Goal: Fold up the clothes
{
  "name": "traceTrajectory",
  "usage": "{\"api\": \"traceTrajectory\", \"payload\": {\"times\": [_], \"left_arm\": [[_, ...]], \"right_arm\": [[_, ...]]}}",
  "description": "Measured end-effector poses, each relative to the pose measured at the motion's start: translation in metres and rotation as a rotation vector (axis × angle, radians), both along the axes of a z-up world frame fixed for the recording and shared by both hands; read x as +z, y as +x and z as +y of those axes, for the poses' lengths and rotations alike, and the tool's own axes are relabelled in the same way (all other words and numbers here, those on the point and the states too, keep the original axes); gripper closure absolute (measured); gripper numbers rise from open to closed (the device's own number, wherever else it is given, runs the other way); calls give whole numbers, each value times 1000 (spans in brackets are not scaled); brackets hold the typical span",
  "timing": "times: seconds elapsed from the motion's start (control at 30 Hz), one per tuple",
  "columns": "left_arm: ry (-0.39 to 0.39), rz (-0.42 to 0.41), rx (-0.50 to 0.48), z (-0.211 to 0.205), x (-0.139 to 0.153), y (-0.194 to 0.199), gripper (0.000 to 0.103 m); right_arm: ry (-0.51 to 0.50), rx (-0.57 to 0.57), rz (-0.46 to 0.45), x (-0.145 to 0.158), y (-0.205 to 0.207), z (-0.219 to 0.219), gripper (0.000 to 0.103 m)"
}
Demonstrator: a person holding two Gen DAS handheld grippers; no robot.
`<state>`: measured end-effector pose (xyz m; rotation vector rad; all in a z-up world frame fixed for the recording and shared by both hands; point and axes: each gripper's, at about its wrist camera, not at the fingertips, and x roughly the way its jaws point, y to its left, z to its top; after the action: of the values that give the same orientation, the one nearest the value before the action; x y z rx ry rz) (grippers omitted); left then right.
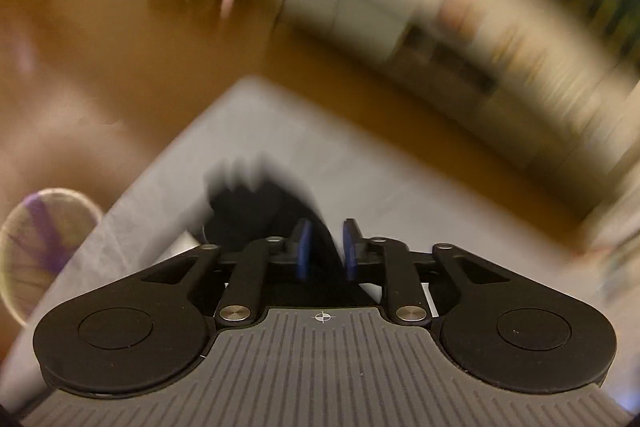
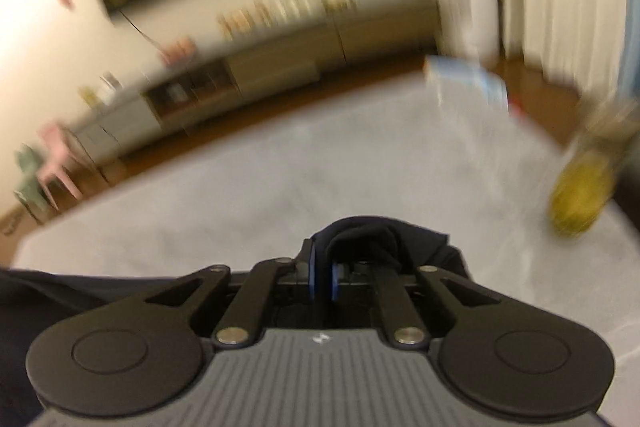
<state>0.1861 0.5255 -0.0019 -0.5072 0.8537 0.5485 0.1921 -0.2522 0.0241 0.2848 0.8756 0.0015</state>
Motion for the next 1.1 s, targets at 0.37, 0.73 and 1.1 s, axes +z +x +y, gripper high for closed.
{"api": "traceTrajectory", "payload": {"times": [0.37,0.73,1.1], "left_arm": [[159,-112,36,13,-16,-43,92],[25,-81,-130,-48,-93,-126,99],[142,8,112,-20,-88,-135,103]], "right_arm": [[-135,-146,-100,-61,33,-20,70],[-305,191,-97,-85,-42,25,62],[-285,38,-103,-70,-32,-15,71]]}}
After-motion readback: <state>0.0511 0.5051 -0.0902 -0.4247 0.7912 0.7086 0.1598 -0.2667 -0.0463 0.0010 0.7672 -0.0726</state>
